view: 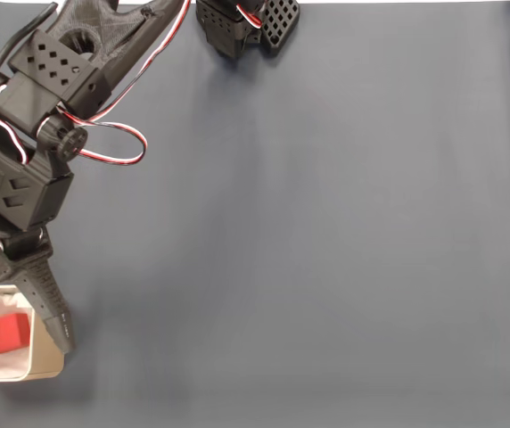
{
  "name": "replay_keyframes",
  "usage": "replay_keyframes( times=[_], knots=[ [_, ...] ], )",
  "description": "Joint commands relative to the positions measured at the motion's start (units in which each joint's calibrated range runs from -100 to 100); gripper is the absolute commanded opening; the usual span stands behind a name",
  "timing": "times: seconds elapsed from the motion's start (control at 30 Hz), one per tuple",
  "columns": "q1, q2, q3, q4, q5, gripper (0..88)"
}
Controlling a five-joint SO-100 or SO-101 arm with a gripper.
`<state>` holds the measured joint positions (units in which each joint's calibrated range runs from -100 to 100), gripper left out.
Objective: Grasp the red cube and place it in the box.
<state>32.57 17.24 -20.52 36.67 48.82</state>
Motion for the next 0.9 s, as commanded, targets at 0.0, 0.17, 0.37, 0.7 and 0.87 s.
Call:
replay_keyframes(
  times=[0.0, 0.17, 0.37, 0.7, 0.87],
  knots=[
    [0.7, -1.7, -2.6, -1.3, 0.0, 61.1],
    [0.7, -1.7, -2.6, -1.8, 0.0, 61.1],
    [0.8, -1.7, -2.6, -1.9, 0.1, 61.1],
    [1.0, -1.8, -2.6, -2.2, 0.0, 61.0],
    [1.0, -2.0, -2.4, -2.2, 0.0, 57.1]
  ],
)
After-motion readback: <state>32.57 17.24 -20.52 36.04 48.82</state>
